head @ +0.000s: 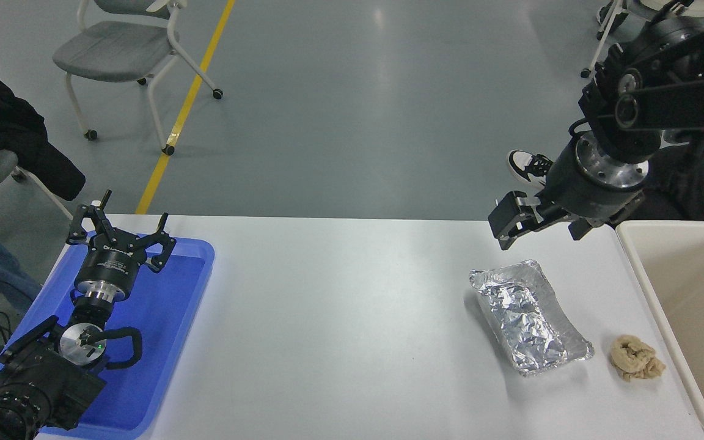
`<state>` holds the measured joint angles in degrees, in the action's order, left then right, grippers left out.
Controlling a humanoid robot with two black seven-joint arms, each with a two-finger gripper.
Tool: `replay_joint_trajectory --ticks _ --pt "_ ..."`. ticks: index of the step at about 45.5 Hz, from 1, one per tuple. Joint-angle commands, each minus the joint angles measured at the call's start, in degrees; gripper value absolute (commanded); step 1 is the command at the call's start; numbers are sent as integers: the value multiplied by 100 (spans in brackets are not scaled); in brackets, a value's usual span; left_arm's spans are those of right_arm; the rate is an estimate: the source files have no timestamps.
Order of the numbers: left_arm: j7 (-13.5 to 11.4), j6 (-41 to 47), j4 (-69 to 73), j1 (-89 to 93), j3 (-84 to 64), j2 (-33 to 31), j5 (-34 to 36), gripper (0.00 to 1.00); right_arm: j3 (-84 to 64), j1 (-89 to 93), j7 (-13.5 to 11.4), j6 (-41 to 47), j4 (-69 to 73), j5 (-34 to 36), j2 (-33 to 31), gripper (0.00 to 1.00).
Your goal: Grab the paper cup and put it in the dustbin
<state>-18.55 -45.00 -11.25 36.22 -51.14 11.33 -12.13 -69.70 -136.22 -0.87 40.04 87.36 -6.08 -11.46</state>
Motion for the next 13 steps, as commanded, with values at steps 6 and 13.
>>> replay_joint_trajectory --ticks 6,13 --pt "0 0 -9 -1 -1 0 0 100 -35 -335 -1 329 159 274 56 100" --pt "0 0 -9 -1 -1 0 0 100 -35 -466 17 338 167 282 126 100"
